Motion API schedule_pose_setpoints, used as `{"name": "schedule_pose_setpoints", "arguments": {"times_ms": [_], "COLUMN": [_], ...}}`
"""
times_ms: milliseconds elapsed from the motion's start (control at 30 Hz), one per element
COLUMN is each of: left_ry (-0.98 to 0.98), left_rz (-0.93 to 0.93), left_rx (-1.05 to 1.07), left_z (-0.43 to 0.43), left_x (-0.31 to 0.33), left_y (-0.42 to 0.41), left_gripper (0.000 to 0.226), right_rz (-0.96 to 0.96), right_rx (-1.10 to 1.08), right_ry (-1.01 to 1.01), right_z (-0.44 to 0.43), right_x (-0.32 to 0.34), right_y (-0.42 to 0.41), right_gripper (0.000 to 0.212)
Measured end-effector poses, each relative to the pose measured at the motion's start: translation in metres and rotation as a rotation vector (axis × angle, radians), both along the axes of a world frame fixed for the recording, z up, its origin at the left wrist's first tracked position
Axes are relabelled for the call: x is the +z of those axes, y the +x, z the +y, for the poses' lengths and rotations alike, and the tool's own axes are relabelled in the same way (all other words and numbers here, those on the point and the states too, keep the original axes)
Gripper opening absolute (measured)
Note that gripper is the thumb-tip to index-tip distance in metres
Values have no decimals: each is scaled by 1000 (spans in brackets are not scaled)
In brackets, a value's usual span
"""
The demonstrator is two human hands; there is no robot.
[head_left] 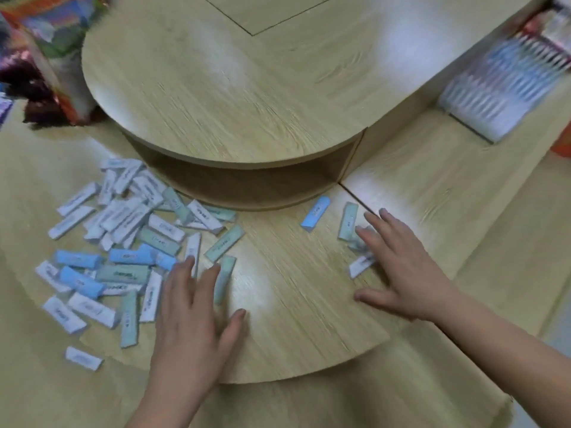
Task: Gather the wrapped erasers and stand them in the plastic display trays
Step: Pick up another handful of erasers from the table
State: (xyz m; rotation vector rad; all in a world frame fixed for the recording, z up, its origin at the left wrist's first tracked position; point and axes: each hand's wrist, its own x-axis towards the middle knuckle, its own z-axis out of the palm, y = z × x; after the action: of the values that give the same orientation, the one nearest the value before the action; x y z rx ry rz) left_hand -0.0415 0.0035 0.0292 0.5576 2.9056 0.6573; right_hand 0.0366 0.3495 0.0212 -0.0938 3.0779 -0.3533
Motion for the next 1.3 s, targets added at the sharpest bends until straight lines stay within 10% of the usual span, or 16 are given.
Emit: {"name": "schedule_pose_setpoints", "arguments": {"times_ms": [333,667,967,1300], "left_ry": [-284,-130,-66,-238], "left_rz": [51,132,98,169], "left_rx": [-111,-187,-211,-667], "left_z": [24,-28,-222,-199], "left_x": [-32,-19,-25,-37], "left_y": [-58,-80,-124,-187], "left_gripper": [93,75,94,115], "right_rz": [-51,172,129,103], "right_rx": [437,-117,-400,-644], "right_ry": [142,21,120,-50], "right_z": [23,-53,-163,-247], "right_x": [-14,-19,-24,-16], "right_y": [-108,-90,-92,-111], "right_gripper": [102,53,50,62]}}
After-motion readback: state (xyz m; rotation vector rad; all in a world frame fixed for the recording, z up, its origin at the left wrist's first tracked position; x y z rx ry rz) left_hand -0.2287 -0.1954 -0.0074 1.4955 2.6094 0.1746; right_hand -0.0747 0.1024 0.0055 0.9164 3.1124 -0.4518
